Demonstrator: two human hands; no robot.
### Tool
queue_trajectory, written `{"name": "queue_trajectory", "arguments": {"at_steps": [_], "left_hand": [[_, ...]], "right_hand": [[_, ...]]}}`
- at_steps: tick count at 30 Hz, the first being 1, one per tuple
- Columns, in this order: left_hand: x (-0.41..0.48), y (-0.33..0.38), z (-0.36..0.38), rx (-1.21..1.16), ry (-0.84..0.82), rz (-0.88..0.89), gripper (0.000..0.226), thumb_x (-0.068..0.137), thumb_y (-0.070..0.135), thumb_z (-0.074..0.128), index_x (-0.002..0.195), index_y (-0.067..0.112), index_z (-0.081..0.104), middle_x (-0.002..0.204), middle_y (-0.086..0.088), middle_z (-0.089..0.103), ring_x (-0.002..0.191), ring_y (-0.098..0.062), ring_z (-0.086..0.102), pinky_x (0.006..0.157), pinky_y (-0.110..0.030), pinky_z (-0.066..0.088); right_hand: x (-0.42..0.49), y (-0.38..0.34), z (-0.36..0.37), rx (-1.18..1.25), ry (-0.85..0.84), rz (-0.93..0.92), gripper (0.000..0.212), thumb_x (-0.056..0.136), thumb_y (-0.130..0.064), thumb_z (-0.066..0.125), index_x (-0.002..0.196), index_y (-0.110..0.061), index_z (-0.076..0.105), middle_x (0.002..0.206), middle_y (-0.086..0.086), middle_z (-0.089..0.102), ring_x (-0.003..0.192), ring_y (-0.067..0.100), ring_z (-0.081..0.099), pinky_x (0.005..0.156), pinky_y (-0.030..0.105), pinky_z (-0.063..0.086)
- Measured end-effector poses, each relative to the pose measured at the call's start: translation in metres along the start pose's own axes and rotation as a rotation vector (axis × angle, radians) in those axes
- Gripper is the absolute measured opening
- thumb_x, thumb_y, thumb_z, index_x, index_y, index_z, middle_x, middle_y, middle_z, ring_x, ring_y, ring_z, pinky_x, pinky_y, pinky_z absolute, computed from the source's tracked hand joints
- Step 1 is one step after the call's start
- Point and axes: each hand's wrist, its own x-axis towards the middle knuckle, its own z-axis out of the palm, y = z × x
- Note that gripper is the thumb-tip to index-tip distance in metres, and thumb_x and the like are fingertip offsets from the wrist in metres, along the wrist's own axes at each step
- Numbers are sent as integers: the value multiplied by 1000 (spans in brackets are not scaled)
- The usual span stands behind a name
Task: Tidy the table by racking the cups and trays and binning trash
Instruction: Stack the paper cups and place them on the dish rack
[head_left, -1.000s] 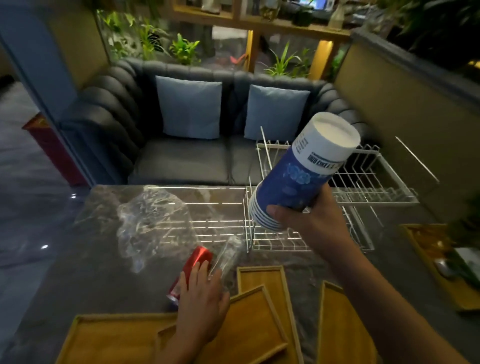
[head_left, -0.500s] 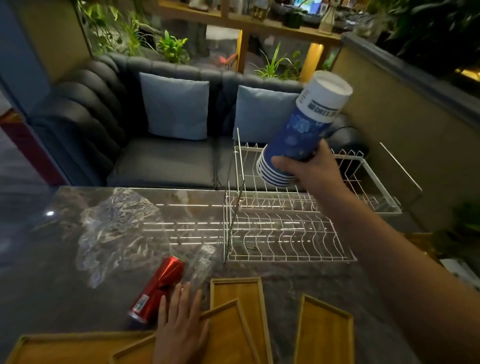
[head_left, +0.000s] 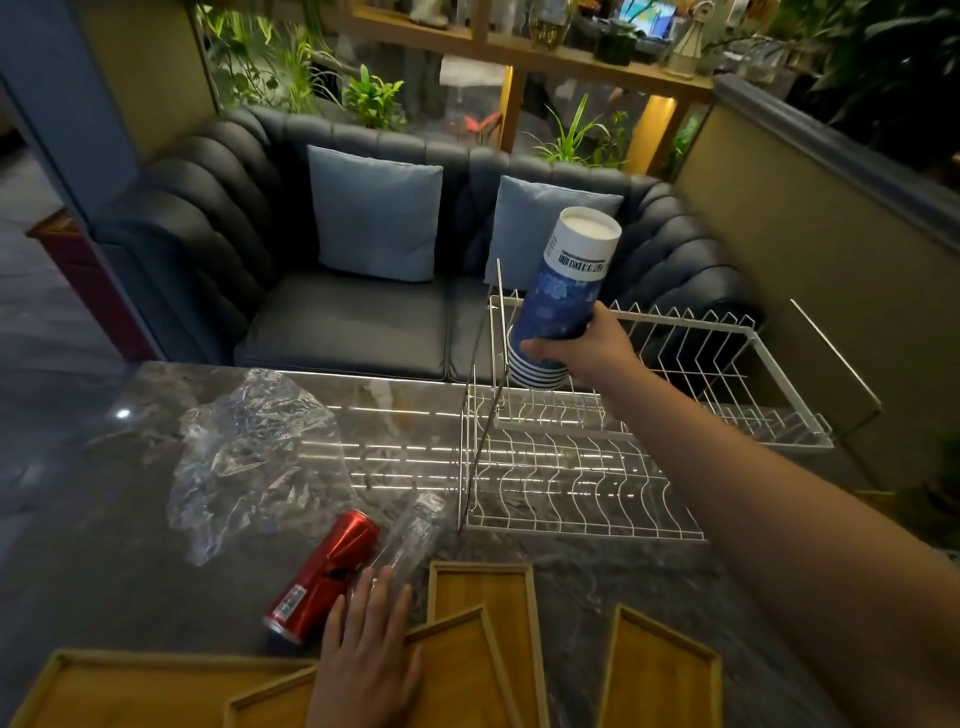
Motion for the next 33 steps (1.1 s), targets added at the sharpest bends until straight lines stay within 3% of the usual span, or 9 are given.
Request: {"name": "queue_trajectory", "arguments": {"at_steps": [5,8,10,13,19,21,26,33], "left_hand": [[-1,1,-4,19,34,13,67,94,57,12,133,17,48,141,-19,56,137,-32,33,115,-43,7],[0,1,-6,40,84,17,67,94,57,11,133,17,47,142,-18,54,150,-27,13,114,-42,7],[1,0,-5,56,108,13,68,93,58,11,133,17,49,143,-17,53,152,-20,-5,114,-42,6],[1,-1,-4,54,111,2,67,93,58,11,134,18,46,142,-17,54,152,-18,-10,115,-42,6],[2,-1,-4,19,100,-3,67,93,58,10,135,19,45,144,-16,52,152,-18,-9,114,-41,6],[2,-1,-4,1,71,-1,68,93,58,10,135,19,45,146,-14,48,153,-20,-4,114,-41,6],[1,0,-4,-28,1,0,67,94,56,11,134,17,47,142,-18,54,137,-30,33,116,-39,4],[0,-1,-2,4,-2,-9,72,93,55,13,132,15,58,144,-18,53,136,-31,36,116,-39,3]], "right_hand": [[11,2,3,-46,-66,14,74,43,-26,97,108,-29,60,110,-11,69,102,11,64,90,36,52],[14,5,2,-73,-106,57,82,49,-19,96,120,-20,58,118,-4,68,109,19,63,93,41,52],[14,6,-1,-60,-125,72,73,52,-17,96,115,-23,59,114,-6,69,105,17,65,81,37,55],[11,3,-7,-35,-142,68,71,52,-17,95,111,-29,57,107,-15,66,98,10,62,67,28,50],[10,8,-3,-64,-102,10,79,52,-12,94,119,-25,55,116,-9,64,108,20,63,92,48,55],[12,7,-1,-62,-83,6,74,53,-13,94,113,-30,54,109,-15,63,104,16,62,92,48,55],[18,5,3,-76,-87,-11,77,54,-12,94,116,-27,52,106,-16,62,108,19,61,94,48,54],[21,6,5,-87,-89,-15,76,56,-15,93,114,-32,48,98,-26,56,99,9,55,89,38,52]]}}
